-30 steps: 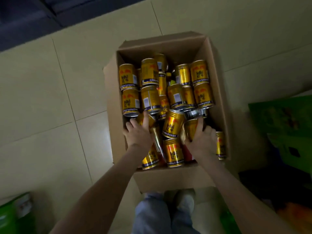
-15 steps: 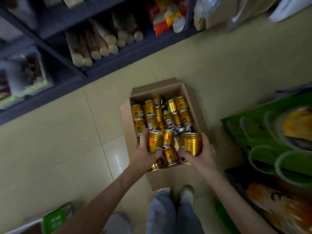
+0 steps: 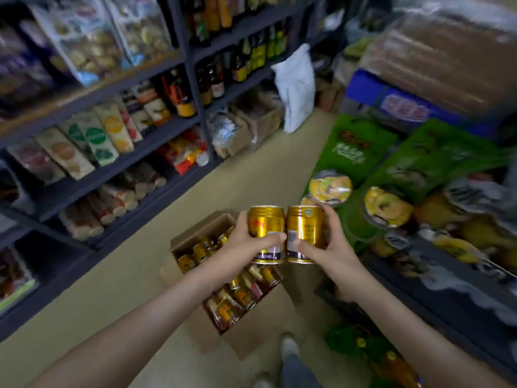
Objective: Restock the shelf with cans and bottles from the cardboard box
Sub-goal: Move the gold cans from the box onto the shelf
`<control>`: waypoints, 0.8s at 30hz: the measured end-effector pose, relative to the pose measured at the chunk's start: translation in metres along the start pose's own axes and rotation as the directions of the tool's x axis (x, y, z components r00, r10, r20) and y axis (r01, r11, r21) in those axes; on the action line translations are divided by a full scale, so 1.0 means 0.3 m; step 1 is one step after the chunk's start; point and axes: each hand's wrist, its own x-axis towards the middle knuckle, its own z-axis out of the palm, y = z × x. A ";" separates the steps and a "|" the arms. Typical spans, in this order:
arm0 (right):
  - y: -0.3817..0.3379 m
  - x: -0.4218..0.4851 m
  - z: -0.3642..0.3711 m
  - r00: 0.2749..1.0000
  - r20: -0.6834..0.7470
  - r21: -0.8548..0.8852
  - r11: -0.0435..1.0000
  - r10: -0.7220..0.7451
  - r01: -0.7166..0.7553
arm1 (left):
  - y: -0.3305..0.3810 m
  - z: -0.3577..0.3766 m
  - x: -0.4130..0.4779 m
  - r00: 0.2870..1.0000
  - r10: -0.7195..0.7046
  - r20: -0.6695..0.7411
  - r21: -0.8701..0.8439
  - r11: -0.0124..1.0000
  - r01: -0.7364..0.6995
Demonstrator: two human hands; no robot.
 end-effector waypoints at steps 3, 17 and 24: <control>-0.060 -0.180 -0.078 0.986 -0.165 0.019 0.999 -0.037 0.040 | 0.105 0.124 -0.090 0.985 0.074 0.156 0.018 0.997 -0.078; -0.229 -0.899 -0.544 0.662 -0.713 -0.132 0.971 -0.232 0.198 | 0.437 0.852 -0.442 0.720 0.108 0.685 0.169 0.938 -0.302; -0.230 -1.424 -0.893 0.493 -0.808 -0.227 0.943 -0.322 0.245 | 0.469 1.385 -0.747 0.547 0.176 0.819 0.216 0.788 -0.576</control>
